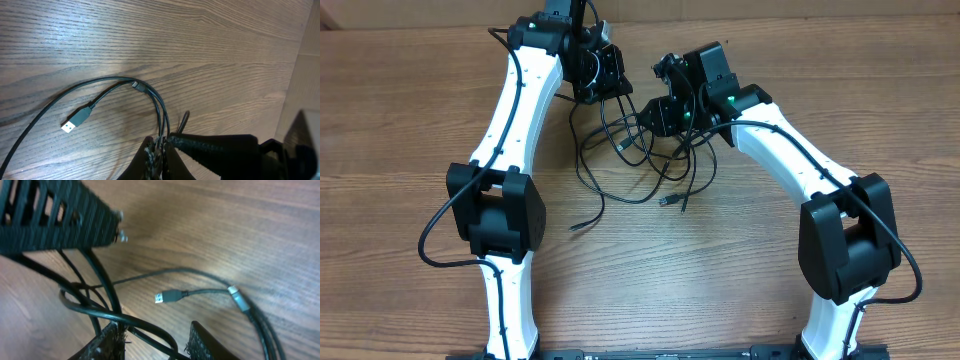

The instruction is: Untangle cables

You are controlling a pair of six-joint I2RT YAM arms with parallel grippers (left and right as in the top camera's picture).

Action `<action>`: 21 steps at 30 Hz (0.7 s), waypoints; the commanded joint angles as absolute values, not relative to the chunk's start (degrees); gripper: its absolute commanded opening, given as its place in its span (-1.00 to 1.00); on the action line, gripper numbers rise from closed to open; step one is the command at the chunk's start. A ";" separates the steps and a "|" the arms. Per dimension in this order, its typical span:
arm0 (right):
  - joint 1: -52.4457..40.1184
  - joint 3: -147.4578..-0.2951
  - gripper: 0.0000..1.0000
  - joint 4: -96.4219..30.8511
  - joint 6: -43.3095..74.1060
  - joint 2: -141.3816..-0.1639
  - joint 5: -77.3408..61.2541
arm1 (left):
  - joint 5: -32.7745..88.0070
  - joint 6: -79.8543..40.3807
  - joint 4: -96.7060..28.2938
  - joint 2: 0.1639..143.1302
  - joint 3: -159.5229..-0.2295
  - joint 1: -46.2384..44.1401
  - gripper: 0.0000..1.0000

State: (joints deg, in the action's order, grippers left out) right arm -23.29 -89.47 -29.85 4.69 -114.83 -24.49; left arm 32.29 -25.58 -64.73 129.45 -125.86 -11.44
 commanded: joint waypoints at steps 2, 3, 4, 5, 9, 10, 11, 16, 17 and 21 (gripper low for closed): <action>-23.53 -90.06 -0.19 -28.03 4.62 -115.96 -20.93 | 32.88 -26.37 -65.10 129.12 -125.73 -11.70 -0.91; -23.51 -90.06 -0.19 -27.62 4.62 -116.16 -20.36 | 32.86 -26.30 -65.19 129.12 -125.73 -11.70 -0.91; -23.51 -90.06 -0.19 -27.18 4.62 -116.31 -19.88 | 32.84 -26.15 -65.30 129.12 -125.73 -11.70 -0.91; -23.51 -90.06 -0.19 -26.50 4.62 -116.53 -19.20 | 32.84 -26.11 -65.36 129.12 -125.73 -11.70 -0.91; -23.51 -90.06 -0.19 -23.70 4.62 -117.60 -17.10 | 32.86 -25.91 -65.41 129.12 -125.73 -11.70 -0.91; -23.53 -90.06 -0.18 -23.03 4.62 -118.02 -16.64 | 32.86 -25.91 -65.41 129.12 -125.73 -11.70 -0.91; -23.53 -90.06 -0.18 -22.48 4.62 -118.63 -16.38 | 32.86 -25.91 -65.43 129.12 -125.73 -11.70 -0.91; -23.53 -90.06 -0.19 -20.86 4.64 -121.73 -16.29 | 32.88 -25.69 -65.80 129.12 -125.73 -11.70 -0.90; -23.51 -90.06 -0.19 -20.43 4.62 -122.28 -16.23 | 32.88 -25.69 -65.80 129.12 -125.73 -11.70 -0.89; -23.20 -90.06 -0.40 -17.54 4.64 -122.91 -11.55 | 33.04 -25.69 -65.95 129.12 -125.73 -11.68 -0.89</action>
